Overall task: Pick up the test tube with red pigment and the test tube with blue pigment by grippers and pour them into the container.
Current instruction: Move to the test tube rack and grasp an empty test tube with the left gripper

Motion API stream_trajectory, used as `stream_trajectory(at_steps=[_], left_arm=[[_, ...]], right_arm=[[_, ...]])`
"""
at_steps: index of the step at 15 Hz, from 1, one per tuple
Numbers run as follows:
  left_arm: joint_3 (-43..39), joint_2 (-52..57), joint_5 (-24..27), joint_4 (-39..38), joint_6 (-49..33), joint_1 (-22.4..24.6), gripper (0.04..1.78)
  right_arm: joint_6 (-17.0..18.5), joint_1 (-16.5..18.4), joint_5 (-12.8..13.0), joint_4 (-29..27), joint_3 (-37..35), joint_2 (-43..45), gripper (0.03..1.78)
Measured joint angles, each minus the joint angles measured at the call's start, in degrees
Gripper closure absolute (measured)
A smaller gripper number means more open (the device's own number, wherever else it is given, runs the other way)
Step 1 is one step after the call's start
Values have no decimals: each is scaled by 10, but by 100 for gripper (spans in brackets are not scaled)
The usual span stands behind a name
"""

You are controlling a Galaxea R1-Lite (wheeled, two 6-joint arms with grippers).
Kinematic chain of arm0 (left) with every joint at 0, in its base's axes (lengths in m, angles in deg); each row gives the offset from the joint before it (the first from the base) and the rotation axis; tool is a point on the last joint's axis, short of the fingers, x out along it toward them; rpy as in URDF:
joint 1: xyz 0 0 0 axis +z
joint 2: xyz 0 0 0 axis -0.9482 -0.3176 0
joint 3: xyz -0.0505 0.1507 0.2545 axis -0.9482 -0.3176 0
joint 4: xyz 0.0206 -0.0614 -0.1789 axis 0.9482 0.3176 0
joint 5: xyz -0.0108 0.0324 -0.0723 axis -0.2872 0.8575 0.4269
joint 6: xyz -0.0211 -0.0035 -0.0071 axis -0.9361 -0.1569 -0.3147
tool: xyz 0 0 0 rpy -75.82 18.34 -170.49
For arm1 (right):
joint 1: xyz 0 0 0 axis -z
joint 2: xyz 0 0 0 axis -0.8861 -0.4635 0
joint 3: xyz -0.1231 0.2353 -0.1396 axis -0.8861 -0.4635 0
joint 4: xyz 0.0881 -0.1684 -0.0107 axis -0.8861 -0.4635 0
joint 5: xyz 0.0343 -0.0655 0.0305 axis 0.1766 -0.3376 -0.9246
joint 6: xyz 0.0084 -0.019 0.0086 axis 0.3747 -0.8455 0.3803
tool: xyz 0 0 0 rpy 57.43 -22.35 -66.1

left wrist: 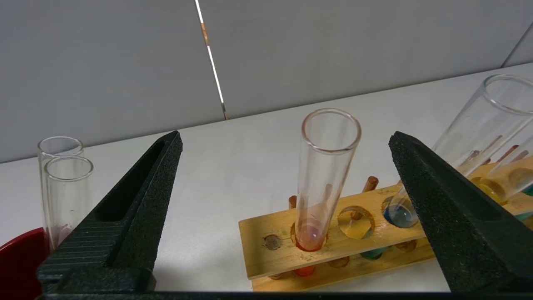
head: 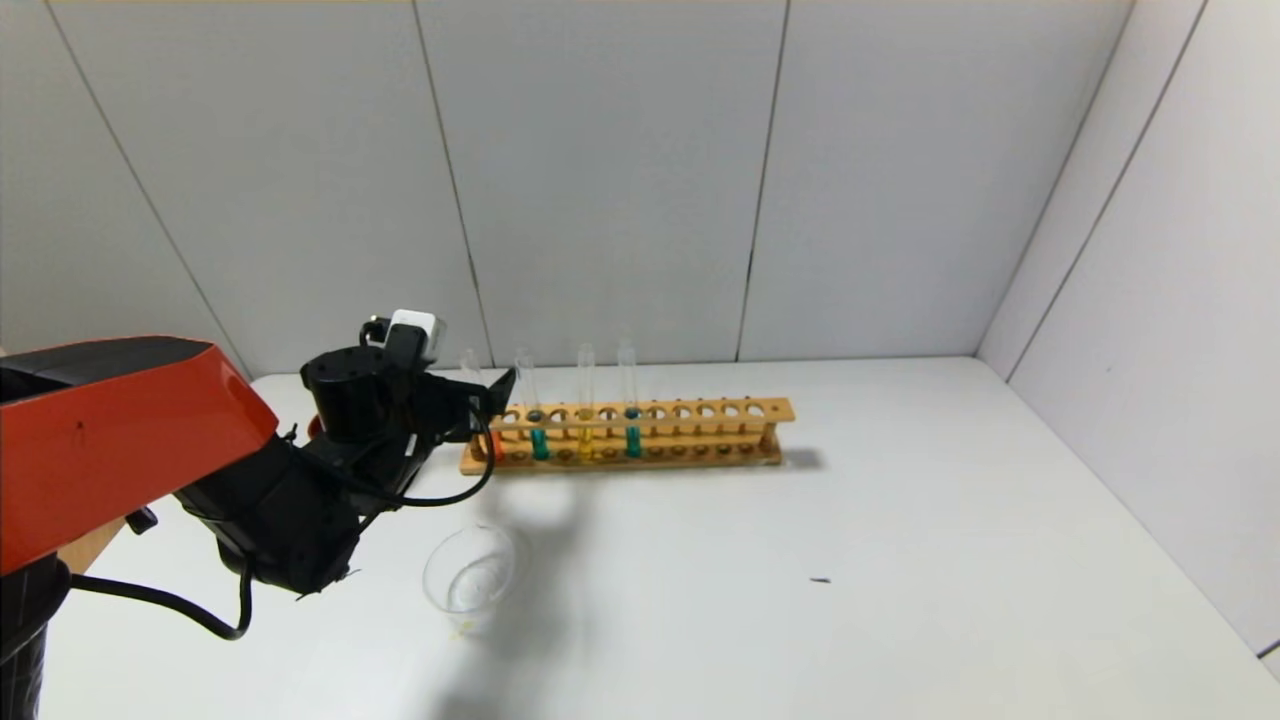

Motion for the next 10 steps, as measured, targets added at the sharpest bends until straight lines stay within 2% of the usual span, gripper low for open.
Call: stream_trajectory(at_steps=[10], left_arm=[[1, -4, -2, -2, 0, 1, 7]], right_arm=[[0, 0, 0, 0, 0, 0, 10]])
